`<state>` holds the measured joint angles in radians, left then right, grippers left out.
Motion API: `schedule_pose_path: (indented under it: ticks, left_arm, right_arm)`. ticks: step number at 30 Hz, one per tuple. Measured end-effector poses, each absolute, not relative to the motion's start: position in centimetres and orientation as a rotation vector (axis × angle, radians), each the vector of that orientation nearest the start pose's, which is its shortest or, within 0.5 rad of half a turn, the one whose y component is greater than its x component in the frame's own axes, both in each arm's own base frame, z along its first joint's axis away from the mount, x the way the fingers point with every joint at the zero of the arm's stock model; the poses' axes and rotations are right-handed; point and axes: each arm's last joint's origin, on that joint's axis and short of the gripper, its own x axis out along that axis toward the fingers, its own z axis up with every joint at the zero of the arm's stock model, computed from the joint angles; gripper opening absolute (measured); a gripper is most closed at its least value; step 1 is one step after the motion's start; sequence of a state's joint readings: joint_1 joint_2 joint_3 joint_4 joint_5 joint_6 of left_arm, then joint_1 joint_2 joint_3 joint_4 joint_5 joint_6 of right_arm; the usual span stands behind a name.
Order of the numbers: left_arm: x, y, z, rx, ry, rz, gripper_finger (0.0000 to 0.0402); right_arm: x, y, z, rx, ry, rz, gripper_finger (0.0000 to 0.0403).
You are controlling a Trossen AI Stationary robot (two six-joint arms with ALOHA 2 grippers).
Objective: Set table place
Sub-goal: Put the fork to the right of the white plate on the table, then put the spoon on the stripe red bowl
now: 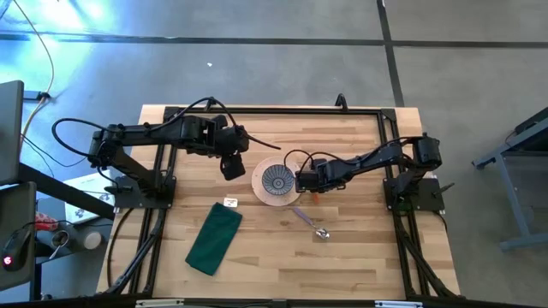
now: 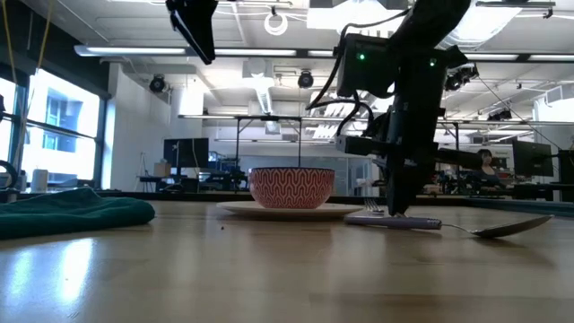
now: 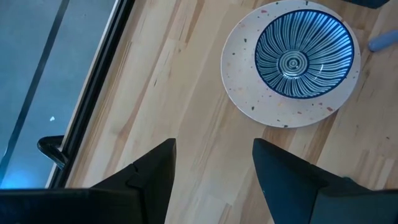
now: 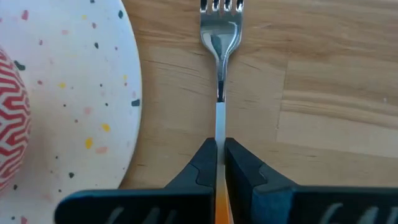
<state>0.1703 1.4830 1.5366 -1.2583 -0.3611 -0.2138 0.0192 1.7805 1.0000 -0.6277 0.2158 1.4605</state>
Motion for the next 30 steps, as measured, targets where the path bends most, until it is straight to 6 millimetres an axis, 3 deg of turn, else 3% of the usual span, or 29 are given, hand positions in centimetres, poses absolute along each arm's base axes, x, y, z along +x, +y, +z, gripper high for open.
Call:
schedule_pose_path:
  ticks: [5, 16, 21, 26, 30]
  left_arm:
    - [26.7, 5.6, 35.1, -0.071, 1.156, 0.586, 0.0205]
    - [26.7, 5.6, 35.1, -0.075, 1.158, 0.58, 0.0205]
    - [26.7, 5.6, 35.1, -0.075, 1.158, 0.58, 0.0205]
    - [26.7, 5.6, 35.1, -0.068, 1.161, 0.574, 0.0205]
    - [26.7, 5.6, 35.1, -0.056, 1.164, 0.565, 0.0205]
  right_arm:
    - [30.7, -0.2, 13.7, 1.043, 0.99, -1.113, 0.0007]
    - [30.8, -0.2, 13.9, 1.045, 0.958, -1.117, 0.007]
    - [30.4, 0.0, 15.9, 1.043, 0.9, -1.079, 0.0078]
    - [29.5, 2.3, 19.1, 1.006, 0.893, -0.885, 0.0078]
    - [29.0, 5.5, 19.5, 1.029, 1.016, -0.721, 0.0078]
